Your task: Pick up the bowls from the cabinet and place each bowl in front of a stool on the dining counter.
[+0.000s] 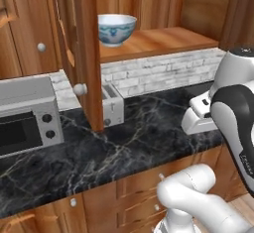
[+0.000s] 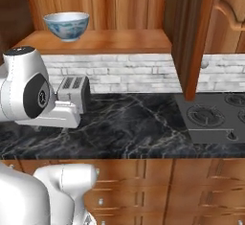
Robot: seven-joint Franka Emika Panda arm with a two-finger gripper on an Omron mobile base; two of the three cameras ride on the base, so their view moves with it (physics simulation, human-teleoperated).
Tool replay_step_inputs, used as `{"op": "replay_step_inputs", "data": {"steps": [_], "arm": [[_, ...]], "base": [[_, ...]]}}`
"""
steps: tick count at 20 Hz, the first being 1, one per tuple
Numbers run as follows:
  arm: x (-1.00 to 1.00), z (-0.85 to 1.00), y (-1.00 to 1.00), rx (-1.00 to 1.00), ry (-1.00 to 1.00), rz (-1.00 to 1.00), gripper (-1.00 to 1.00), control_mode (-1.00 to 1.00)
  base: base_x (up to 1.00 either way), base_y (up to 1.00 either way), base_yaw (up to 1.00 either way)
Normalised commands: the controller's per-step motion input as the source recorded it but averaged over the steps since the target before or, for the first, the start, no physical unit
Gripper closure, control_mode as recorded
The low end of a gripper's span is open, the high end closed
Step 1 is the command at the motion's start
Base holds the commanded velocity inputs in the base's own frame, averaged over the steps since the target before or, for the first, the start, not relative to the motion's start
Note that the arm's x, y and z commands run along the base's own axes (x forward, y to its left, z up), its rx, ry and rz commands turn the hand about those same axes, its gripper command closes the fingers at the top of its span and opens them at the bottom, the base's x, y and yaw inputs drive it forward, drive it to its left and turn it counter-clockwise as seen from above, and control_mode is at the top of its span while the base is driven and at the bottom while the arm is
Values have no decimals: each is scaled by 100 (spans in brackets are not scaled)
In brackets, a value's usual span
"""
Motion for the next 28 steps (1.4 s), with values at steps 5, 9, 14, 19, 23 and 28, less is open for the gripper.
{"op": "replay_step_inputs", "data": {"steps": [5, 9, 14, 19, 23, 28], "arm": [[0, 0, 0, 0, 0, 0, -100, 100], [0, 0, 0, 0, 0, 0, -100, 100], [0, 0, 0, 0, 0, 0, -100, 100], [0, 0, 0, 0, 0, 0, -100, 100], [0, 0, 0, 0, 0, 0, -100, 100], [0, 0, 0, 1, 0, 0, -100, -100]], "base": [[63, 2, 14], [35, 0, 17], [35, 0, 6], [13, 0, 1], [0, 0, 0], [0, 0, 0]]}}
